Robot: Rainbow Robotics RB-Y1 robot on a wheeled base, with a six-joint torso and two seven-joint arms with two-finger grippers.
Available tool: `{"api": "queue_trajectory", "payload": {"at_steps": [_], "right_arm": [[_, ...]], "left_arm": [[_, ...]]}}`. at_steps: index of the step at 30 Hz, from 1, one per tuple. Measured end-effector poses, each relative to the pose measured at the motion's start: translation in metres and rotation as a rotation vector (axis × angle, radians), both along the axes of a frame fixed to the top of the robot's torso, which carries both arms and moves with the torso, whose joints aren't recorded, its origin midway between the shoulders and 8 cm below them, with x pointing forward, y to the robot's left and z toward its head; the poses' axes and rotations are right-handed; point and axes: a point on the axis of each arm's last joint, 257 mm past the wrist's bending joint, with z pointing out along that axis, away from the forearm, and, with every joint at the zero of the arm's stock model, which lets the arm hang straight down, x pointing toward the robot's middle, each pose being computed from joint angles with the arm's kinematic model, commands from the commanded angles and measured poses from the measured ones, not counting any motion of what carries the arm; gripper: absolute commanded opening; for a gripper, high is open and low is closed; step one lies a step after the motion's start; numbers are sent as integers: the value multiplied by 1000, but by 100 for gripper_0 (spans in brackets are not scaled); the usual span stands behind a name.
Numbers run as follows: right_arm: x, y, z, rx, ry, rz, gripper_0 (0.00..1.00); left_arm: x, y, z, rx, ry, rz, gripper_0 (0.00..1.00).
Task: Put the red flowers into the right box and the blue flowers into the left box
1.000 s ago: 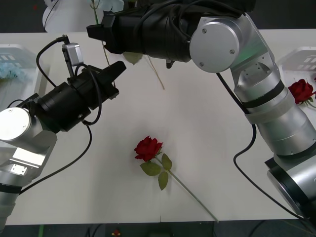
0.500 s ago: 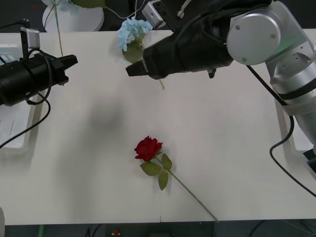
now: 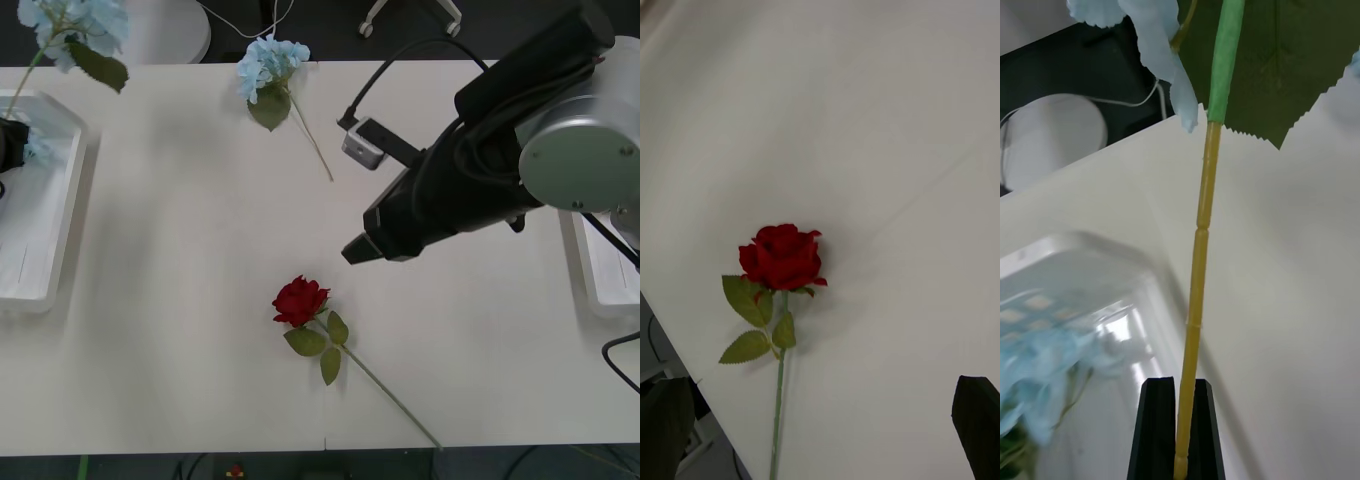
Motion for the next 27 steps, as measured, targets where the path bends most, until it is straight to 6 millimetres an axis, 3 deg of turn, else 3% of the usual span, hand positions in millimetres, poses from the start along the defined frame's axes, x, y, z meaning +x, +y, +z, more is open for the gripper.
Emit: {"api": "queue_trajectory", "payload": {"at_steps": [6, 8, 14, 20, 27], "right_arm": [[-12, -25, -50, -188, -19, -105, 100], [-16, -29, -70, -255, -38, -103, 100], [-36, -37, -116, -366, -37, -126, 100], [-37, -36, -138, -403, -16, -148, 100], [-38, -17, -162, -415, -5, -169, 100]], "left_arm": [[-35, 105, 1, 176, 73, 231, 0], [-48, 129, 0, 219, 106, 287, 0], [-84, 168, -10, 138, 202, 487, 0], [-118, 200, -16, -75, 173, 749, 0], [-184, 225, -67, 2, 281, 807, 0]]}}
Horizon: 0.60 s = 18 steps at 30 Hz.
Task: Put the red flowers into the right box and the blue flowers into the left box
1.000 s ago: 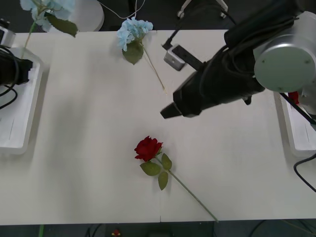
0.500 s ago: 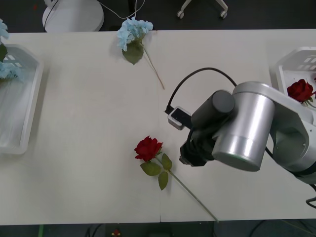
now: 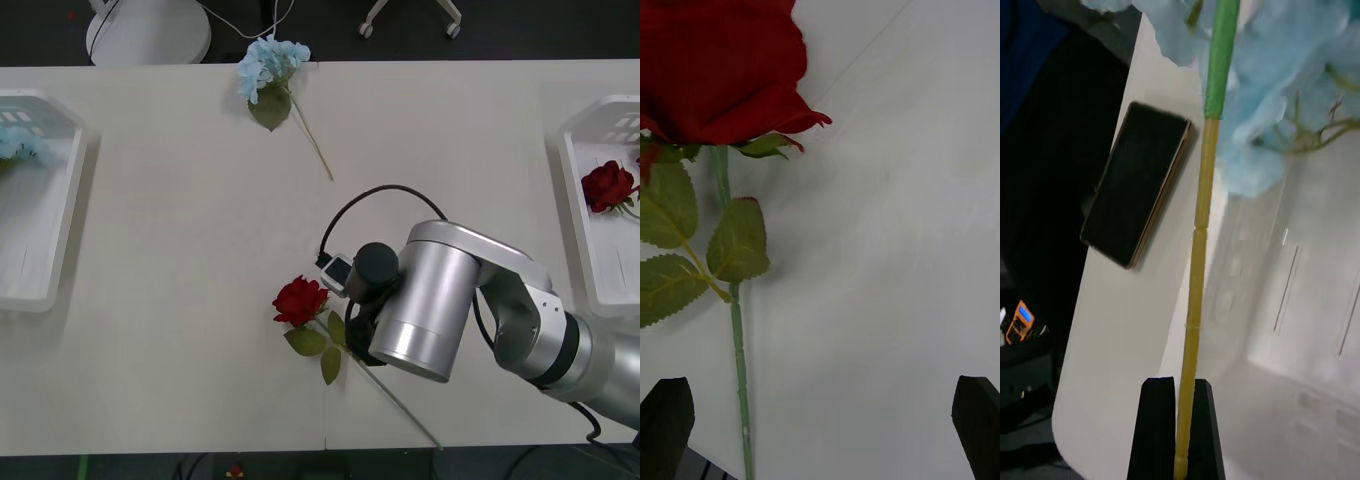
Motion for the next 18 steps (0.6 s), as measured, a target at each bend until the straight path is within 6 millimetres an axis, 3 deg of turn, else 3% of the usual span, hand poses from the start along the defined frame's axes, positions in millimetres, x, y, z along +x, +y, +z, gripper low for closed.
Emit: {"api": "queue_trajectory", "payload": {"at_steps": [3, 6, 7, 9, 11, 13, 18], "right_arm": [[-3, 12, -10, 8, -1, -2, 100], [-5, 21, -19, 30, -4, -62, 100], [-5, 23, -22, 34, -1, -76, 100], [-6, 26, -27, 34, 7, -81, 100], [-4, 28, -32, 31, 13, -90, 100], [-3, 28, -36, 24, 16, -101, 100], [0, 33, -45, 24, 26, -115, 100]], "left_arm": [[-9, -4, -16, -39, 6, 8, 0], [-2, -17, -23, -85, -15, 0, 1], [1, -21, -24, -90, -15, -7, 7], [6, -28, -27, -91, -5, -24, 54], [11, -35, -30, -93, 3, -44, 80], [15, -42, -33, -101, 6, -62, 100], [30, -65, -33, -178, -43, -110, 100]]}}
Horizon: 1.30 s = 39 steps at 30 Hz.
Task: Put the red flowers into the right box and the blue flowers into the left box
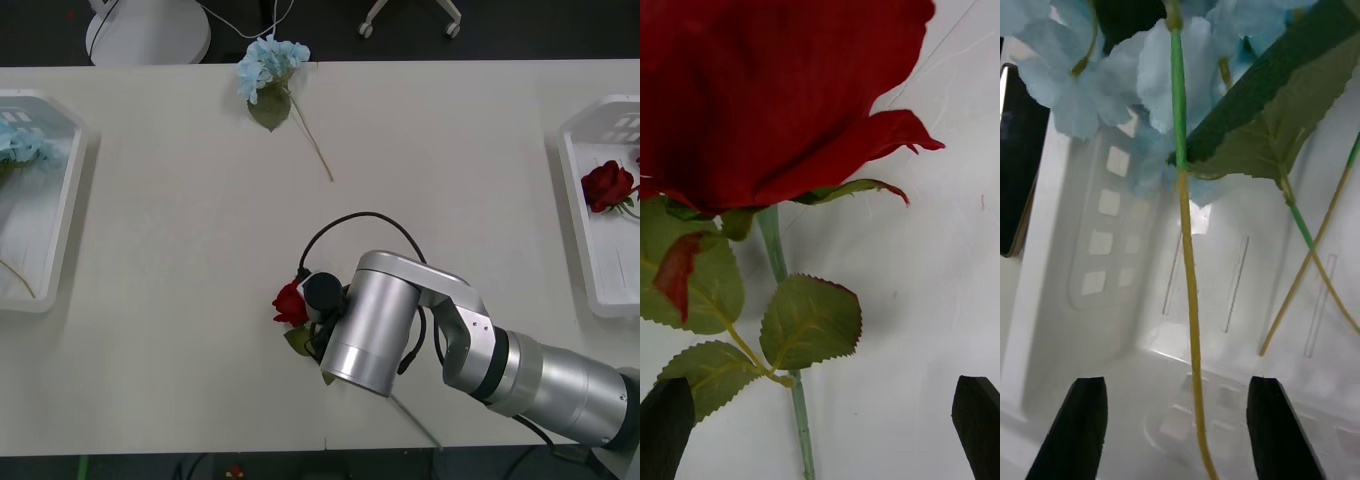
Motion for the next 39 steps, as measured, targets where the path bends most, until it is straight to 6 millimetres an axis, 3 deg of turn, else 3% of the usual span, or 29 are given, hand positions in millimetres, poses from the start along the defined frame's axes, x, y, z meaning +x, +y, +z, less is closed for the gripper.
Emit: {"api": "queue_trajectory", "payload": {"at_steps": [6, 12, 20, 27, 31, 39], "right_arm": [[2, 3, -9, 1, 7, -10, 100], [8, 3, -15, 6, 0, -19, 100], [9, 2, -15, 1, -4, -23, 100], [12, -1, -15, -6, -17, -26, 100], [12, -2, -16, -12, -24, -26, 100], [14, 0, -19, -24, -57, 0, 97]], "left_arm": [[17, -45, 15, -116, -60, -97, 100], [33, -111, 51, -243, -135, -262, 100], [66, -169, 75, -304, -164, -370, 100], [121, -241, 81, -385, -159, -242, 100], [156, -276, 85, -367, -231, -268, 100], [235, -355, 65, -424, -359, -283, 100]]}}
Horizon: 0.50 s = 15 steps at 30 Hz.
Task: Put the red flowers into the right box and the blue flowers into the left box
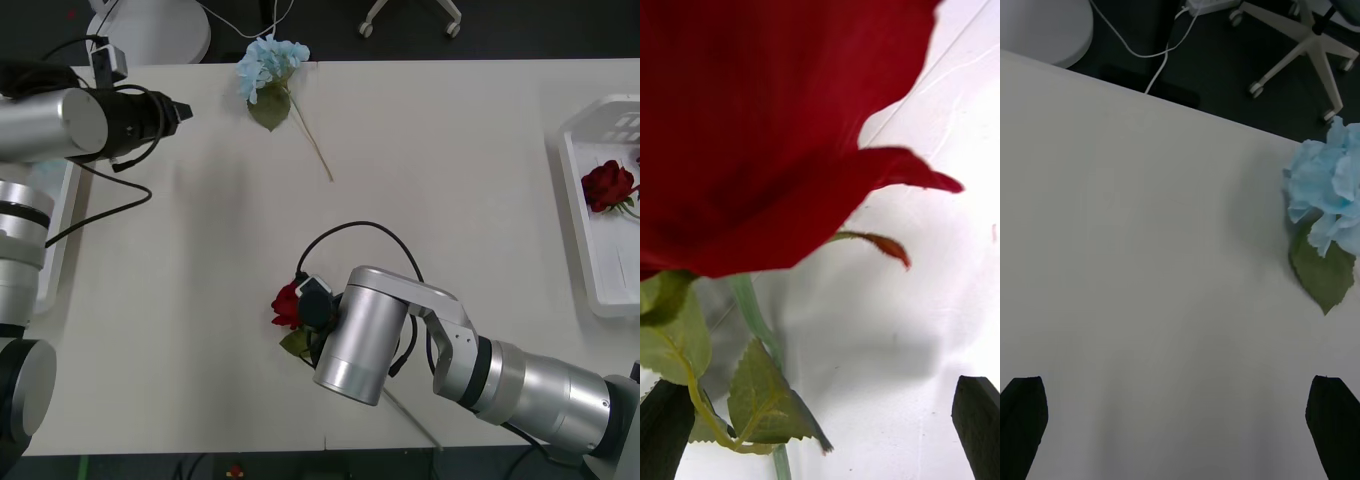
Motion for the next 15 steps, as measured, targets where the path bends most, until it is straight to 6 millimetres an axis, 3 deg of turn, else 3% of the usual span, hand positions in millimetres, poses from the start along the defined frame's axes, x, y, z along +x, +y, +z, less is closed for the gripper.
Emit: {"api": "queue_trajectory", "payload": {"at_steps": [2, 4, 6, 7, 9, 11, 15], "right_arm": [[-2, 1, -1, -2, 0, 6, 94], [-2, 1, -2, -4, -1, 8, 82], [-2, 1, -2, -4, -1, 8, 56], [-2, 1, -2, -3, -1, 8, 49], [-2, 1, -2, -3, -1, 7, 26], [-2, 1, -2, -3, -3, 5, 20], [0, 0, -1, 8, -13, -28, 18]], "left_arm": [[17, -24, -6, 11, -27, -21, 100], [26, -44, -11, 56, -43, -62, 100], [34, -63, -11, 119, -75, -117, 100], [36, -72, -9, 150, -88, -145, 100], [40, -88, -6, 208, -102, -192, 100], [42, -102, 0, 232, -110, -219, 100], [50, -128, 17, 272, -156, -256, 100]]}}
